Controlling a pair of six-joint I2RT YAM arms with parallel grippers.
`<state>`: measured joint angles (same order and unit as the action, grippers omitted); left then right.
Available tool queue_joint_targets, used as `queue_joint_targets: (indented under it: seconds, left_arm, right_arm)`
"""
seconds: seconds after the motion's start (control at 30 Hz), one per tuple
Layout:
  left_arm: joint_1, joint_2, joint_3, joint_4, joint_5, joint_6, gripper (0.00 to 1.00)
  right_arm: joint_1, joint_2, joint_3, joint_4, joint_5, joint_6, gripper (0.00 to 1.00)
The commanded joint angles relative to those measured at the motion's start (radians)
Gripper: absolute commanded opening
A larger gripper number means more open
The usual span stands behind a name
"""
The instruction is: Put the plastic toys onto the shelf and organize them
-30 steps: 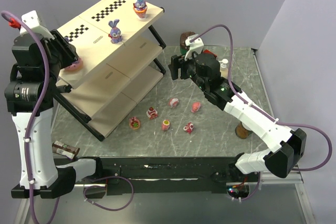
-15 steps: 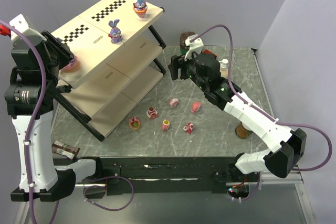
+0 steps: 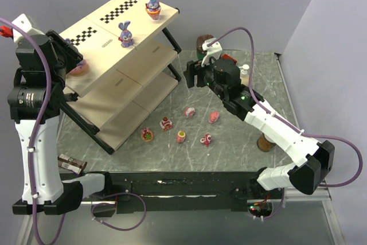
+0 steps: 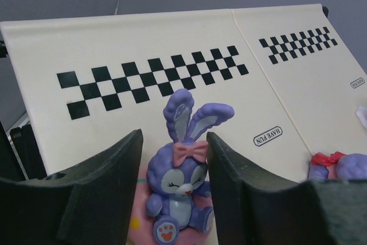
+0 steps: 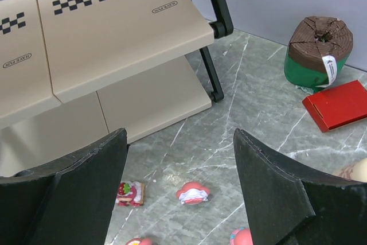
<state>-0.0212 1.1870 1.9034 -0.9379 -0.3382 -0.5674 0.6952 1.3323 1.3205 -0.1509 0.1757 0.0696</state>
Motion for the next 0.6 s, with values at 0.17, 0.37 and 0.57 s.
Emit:
queue_joint_targets:
  seconds: [0.17,0.37,0.57]
  left_arm:
    - [0.003,-0.006,0.056,0.001,0.010,-0.011,0.65]
    - [0.003,-0.021,0.063,0.021,0.042,-0.003,0.71]
    - [0.003,-0.067,0.066,0.047,0.051,0.030,0.82]
  right_arm:
    - [-0.008,-0.022,-0.020,0.030,0.021,-0.002,0.81]
    - [-0.010,-0.028,-0.026,0.030,0.022,-0.002,0.81]
    - [-0.010,-0.036,-0.021,0.017,0.022,-0.007,0.86]
